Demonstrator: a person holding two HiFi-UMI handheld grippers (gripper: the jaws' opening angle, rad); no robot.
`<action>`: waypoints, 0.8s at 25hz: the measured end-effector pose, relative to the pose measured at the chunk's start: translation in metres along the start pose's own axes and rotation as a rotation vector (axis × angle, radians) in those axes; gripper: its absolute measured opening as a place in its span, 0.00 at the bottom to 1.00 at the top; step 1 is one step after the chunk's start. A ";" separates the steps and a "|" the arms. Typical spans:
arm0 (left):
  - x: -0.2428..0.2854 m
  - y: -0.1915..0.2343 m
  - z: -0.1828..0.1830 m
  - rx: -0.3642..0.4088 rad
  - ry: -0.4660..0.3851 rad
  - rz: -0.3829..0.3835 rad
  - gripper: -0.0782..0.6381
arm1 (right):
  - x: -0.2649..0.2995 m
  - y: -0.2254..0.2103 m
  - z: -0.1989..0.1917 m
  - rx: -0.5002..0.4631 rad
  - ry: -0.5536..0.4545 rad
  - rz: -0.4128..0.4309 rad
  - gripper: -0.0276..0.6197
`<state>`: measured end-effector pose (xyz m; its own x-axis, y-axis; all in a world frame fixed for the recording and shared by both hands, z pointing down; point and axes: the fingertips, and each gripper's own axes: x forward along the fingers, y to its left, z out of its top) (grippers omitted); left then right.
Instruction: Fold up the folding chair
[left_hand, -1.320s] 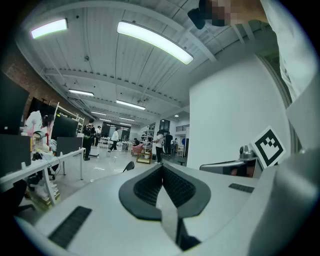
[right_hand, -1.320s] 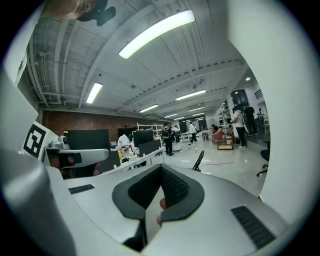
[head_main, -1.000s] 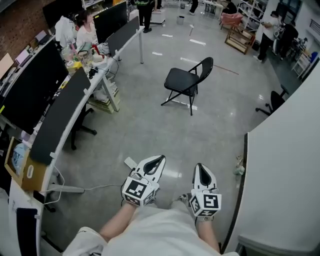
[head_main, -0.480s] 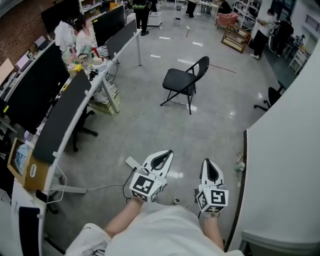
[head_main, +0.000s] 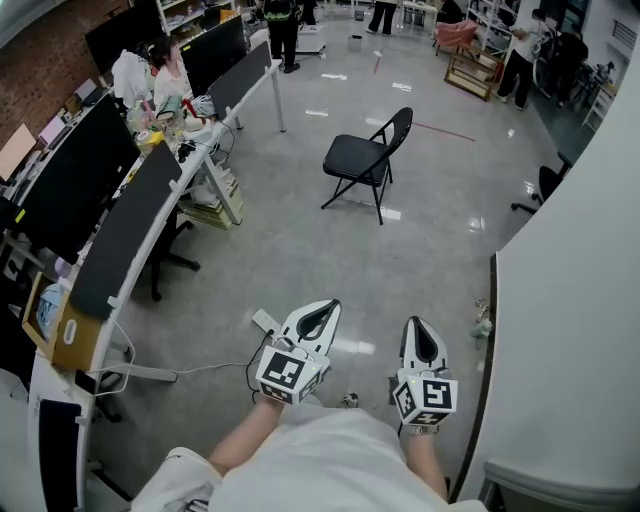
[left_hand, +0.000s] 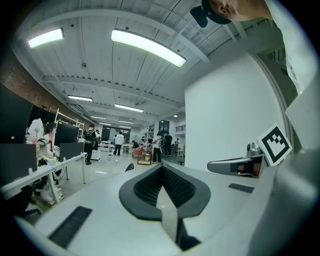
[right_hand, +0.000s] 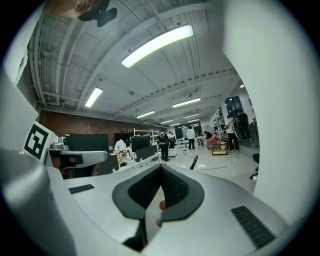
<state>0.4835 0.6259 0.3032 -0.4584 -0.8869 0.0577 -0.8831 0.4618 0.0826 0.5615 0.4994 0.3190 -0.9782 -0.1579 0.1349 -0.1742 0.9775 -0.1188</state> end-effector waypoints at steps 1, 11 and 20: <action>0.002 -0.004 0.000 0.002 -0.003 -0.001 0.13 | -0.003 -0.003 0.000 -0.003 -0.002 0.002 0.05; 0.013 -0.040 -0.015 0.004 0.016 0.003 0.13 | -0.022 -0.040 -0.007 0.006 0.006 -0.010 0.05; 0.022 -0.007 -0.019 -0.058 0.014 0.085 0.13 | 0.004 -0.042 -0.014 -0.003 0.046 0.002 0.05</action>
<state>0.4814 0.6038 0.3225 -0.5300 -0.8442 0.0805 -0.8334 0.5361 0.1343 0.5666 0.4592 0.3379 -0.9724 -0.1493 0.1794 -0.1716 0.9783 -0.1160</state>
